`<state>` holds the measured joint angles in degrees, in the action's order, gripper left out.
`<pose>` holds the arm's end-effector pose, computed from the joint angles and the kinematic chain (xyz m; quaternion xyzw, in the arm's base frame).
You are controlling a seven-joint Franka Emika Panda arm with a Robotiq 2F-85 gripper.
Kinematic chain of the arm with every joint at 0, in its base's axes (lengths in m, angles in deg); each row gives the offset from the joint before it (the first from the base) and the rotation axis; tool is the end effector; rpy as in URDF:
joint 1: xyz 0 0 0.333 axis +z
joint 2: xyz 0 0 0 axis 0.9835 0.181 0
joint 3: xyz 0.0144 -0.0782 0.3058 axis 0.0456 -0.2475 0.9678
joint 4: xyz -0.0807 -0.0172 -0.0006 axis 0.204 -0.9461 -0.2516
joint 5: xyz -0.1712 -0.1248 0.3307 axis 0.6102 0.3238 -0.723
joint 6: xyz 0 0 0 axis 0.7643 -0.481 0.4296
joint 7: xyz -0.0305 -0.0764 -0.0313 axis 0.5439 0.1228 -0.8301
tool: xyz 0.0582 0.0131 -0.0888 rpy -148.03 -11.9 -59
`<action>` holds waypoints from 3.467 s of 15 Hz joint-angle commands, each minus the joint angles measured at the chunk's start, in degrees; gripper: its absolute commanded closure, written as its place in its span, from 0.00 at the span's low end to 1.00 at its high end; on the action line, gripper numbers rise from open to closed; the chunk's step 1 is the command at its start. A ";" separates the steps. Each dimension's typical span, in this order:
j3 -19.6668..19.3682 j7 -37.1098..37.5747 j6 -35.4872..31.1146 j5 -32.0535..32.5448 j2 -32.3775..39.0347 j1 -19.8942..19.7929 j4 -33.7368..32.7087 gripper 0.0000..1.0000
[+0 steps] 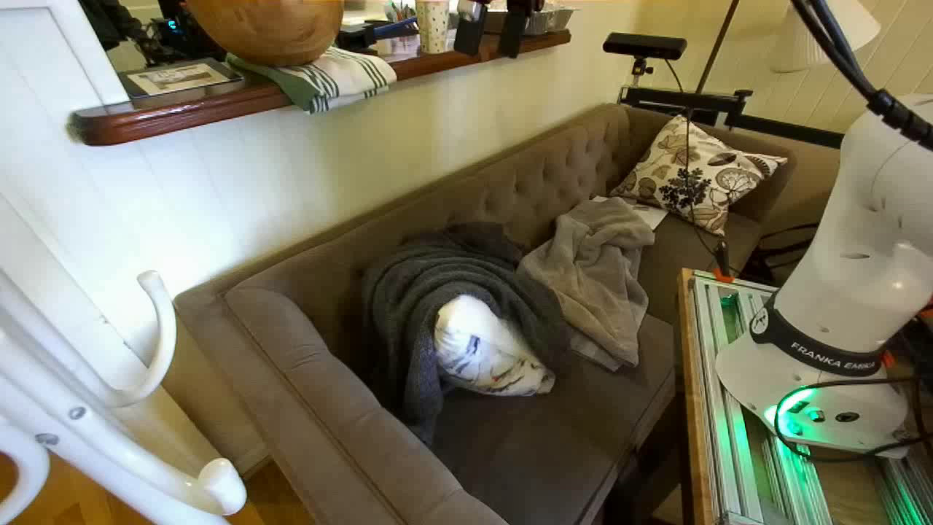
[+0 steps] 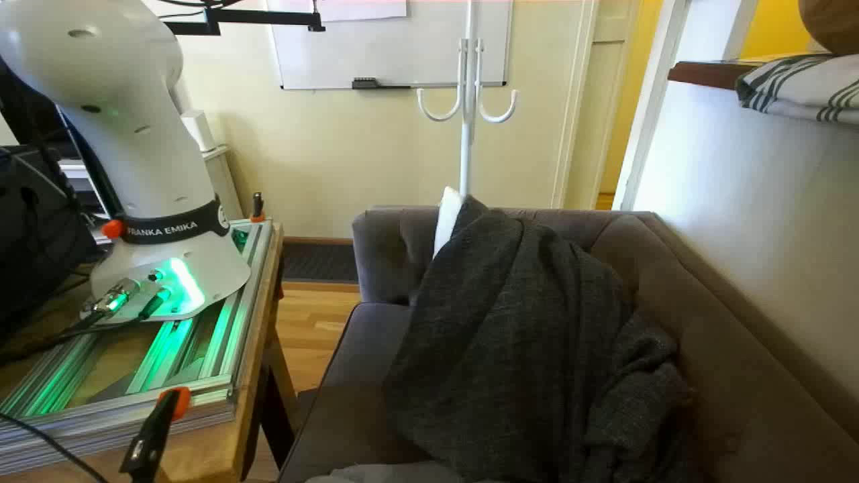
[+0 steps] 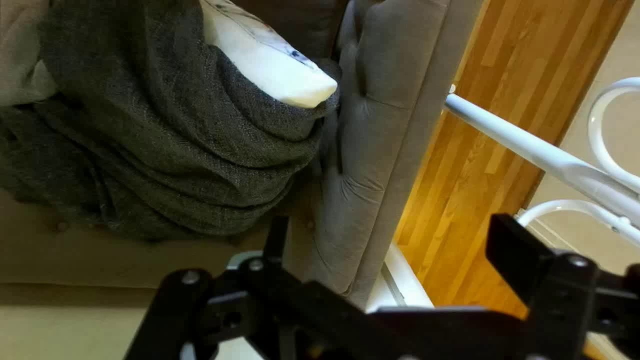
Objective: Move the grey cloth to the left.
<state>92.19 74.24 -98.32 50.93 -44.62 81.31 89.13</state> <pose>0.4107 0.0549 0.5730 -0.9894 0.0877 -0.0906 0.0726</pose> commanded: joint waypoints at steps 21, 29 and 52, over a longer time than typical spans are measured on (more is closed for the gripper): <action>-12.05 11.68 -11.59 -1.83 19.04 -13.69 2.89 0.00; -13.49 14.91 -11.93 0.05 27.60 -13.98 4.20 0.00; -16.54 6.25 -41.74 -17.90 64.56 -23.73 -13.08 0.00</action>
<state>75.69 80.42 -140.15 32.91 20.08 57.53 75.98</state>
